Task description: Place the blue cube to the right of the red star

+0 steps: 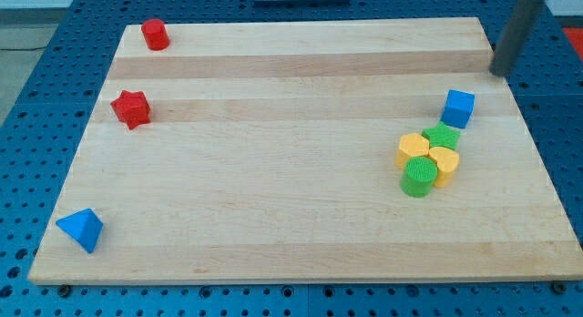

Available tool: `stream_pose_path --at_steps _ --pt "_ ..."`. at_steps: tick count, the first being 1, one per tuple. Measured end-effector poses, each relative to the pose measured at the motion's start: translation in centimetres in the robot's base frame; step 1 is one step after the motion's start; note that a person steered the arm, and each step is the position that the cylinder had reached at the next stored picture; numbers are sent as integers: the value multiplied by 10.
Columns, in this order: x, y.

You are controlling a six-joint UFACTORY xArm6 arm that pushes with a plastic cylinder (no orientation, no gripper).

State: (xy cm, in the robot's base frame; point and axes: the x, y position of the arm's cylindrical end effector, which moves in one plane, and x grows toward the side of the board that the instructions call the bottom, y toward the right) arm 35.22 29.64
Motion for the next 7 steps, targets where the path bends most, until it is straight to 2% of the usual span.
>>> stream_pose_path --at_steps 1,3,4,5,7 --pt "58 -8" --pt "52 -89" --pt "20 -92" --pt "8 -101" --pt "34 -111"
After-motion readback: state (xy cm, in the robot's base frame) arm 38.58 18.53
